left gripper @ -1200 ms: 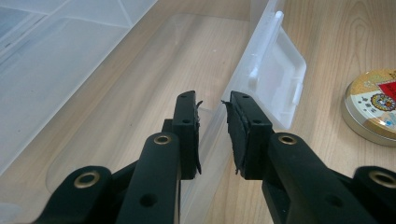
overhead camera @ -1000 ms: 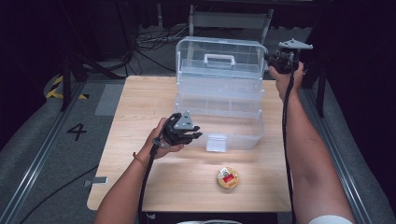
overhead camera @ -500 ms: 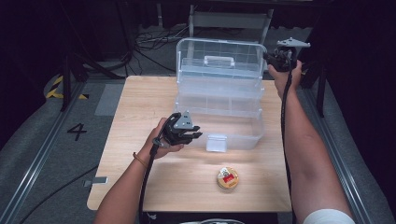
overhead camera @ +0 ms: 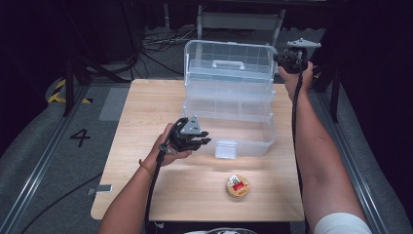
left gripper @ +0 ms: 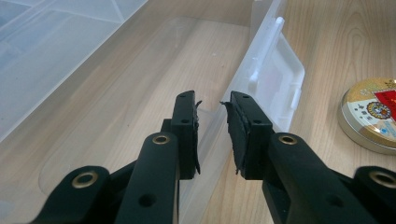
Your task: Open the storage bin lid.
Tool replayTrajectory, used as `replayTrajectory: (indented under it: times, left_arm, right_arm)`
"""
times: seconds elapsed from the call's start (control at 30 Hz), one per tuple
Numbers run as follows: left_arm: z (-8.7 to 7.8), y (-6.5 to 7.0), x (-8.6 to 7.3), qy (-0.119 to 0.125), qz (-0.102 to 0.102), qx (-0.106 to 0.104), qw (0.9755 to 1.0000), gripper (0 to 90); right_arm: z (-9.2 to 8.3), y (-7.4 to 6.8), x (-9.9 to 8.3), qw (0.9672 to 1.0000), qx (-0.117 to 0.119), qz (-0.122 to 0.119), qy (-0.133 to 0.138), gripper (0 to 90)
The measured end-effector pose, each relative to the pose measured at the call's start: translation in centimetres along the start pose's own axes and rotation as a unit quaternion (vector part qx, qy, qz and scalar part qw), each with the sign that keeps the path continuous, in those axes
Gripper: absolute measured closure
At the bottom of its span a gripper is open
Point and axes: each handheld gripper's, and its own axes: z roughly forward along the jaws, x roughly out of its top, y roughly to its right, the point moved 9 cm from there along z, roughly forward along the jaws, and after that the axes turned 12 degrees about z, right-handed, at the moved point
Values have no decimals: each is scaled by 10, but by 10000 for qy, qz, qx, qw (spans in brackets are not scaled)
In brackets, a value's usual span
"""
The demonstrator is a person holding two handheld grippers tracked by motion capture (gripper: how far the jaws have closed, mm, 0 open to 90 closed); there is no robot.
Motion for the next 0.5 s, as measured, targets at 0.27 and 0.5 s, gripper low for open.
replayTrajectory:
  times: [0.27,0.5]
  left_arm:
    - [0,-1,0,60,-27,-46,10000,735]
    - [1,-1,-1,137,-72,-121,9998,736]
  right_arm:
    - [13,5,-1,9999,-28,51,-122,842]
    - [26,8,-2,9995,-75,-28,-313,836]
